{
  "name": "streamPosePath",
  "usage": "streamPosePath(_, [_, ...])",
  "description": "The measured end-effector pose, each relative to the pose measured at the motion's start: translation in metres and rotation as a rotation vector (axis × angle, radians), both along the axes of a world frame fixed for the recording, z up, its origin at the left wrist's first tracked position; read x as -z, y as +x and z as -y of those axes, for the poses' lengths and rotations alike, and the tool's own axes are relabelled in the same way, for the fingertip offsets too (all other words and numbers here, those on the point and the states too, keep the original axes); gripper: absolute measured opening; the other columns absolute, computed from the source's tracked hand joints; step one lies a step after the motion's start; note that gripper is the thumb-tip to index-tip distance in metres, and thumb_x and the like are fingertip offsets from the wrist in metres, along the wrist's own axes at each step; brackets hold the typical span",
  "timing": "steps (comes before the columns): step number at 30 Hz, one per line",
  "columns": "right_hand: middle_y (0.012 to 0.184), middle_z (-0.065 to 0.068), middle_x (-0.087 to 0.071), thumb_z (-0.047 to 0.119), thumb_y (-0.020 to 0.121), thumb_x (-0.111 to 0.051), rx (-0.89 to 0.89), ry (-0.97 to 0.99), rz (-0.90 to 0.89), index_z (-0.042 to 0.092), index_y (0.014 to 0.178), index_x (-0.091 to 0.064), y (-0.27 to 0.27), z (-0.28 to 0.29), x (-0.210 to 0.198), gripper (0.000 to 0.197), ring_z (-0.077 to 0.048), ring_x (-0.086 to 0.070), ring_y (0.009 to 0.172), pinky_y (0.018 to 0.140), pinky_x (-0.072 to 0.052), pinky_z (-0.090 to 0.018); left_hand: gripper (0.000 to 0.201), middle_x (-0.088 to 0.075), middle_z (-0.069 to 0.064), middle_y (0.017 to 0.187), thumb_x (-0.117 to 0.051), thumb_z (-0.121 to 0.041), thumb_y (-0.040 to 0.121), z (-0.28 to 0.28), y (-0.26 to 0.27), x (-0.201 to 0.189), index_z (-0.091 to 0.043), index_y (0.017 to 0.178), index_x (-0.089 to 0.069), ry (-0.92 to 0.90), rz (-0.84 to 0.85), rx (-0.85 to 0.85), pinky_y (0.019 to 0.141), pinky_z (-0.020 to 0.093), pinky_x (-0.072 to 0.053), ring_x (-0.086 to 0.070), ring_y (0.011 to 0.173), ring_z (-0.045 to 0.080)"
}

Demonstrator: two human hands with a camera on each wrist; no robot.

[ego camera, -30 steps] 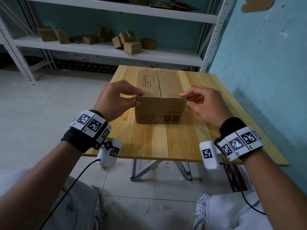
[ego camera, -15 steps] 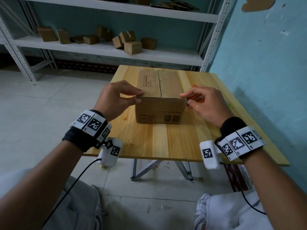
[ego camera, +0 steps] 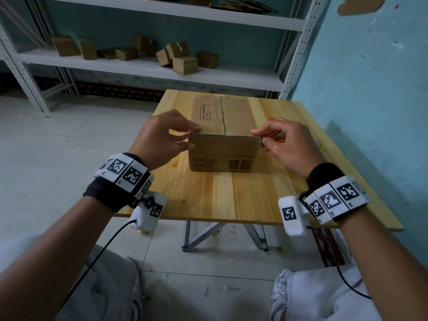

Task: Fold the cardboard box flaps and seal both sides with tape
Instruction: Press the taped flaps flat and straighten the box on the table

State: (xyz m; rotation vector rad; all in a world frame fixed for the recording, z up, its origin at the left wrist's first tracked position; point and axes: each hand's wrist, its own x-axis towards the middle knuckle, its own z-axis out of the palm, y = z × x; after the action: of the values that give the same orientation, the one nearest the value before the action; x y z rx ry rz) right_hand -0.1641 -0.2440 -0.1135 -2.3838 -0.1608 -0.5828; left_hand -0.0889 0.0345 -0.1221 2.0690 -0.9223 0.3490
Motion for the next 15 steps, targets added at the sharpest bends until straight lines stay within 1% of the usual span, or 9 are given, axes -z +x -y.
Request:
streamPosePath(2, [0.103, 0.004, -0.067, -0.002, 0.088, -0.063, 0.001, -0.003, 0.001, 0.019, 0.104, -0.074, -0.0003, -0.0005, -0.0004, 0.028, -0.012, -0.065, 0.091, 0.08, -0.059, -0.035, 0.033, -0.061, 0.001, 0.112, -0.074, -0.004, 0.077, 0.0008, 0.0007, 0.0015, -0.009, 0.11, -0.069, 0.015, 0.04, -0.01, 0.079, 0.009, -0.051, -0.06, 0.102, 0.013])
streamPosePath(6, [0.104, 0.002, -0.066, -0.004, 0.089, -0.062, -0.005, 0.008, 0.006, 0.017, 0.104, -0.074, -0.0011, -0.0021, -0.0014, 0.028, -0.013, -0.066, 0.09, 0.077, -0.06, -0.032, 0.033, -0.061, 0.002, 0.112, -0.074, -0.004, 0.077, 0.0014, 0.0016, 0.0019, -0.009, 0.11, -0.069, 0.024, 0.062, -0.025, 0.077, 0.01, -0.052, -0.06, 0.103, 0.014])
streamPosePath(8, [0.104, 0.001, -0.066, -0.004, 0.089, -0.061, -0.007, 0.011, 0.008, 0.016, 0.104, -0.074, -0.0015, -0.0024, -0.0014, 0.028, -0.013, -0.066, 0.09, 0.076, -0.06, -0.031, 0.035, -0.06, 0.001, 0.112, -0.075, -0.005, 0.077, 0.001, 0.0013, 0.0018, -0.01, 0.11, -0.068, 0.031, 0.064, -0.019, 0.077, 0.014, -0.054, -0.06, 0.103, 0.014])
streamPosePath(11, [0.104, 0.001, -0.066, -0.005, 0.089, -0.061, -0.009, 0.015, 0.003, 0.017, 0.104, -0.074, -0.0016, -0.002, -0.001, 0.029, -0.012, -0.066, 0.09, 0.075, -0.06, -0.029, 0.037, -0.06, 0.003, 0.114, -0.076, -0.004, 0.075, 0.0007, 0.0005, 0.0025, -0.01, 0.111, -0.068, 0.038, 0.069, -0.016, 0.079, 0.023, -0.056, -0.061, 0.103, 0.016])
streamPosePath(15, [0.104, 0.0, -0.067, -0.005, 0.089, -0.061, -0.009, 0.013, -0.002, 0.017, 0.104, -0.073, -0.0016, -0.0017, -0.0006, 0.029, -0.012, -0.066, 0.09, 0.076, -0.06, -0.028, 0.038, -0.06, 0.004, 0.113, -0.077, -0.002, 0.073, 0.003, -0.0012, 0.0033, -0.01, 0.109, -0.067, 0.021, 0.061, -0.033, 0.079, 0.023, -0.056, -0.062, 0.102, 0.017])
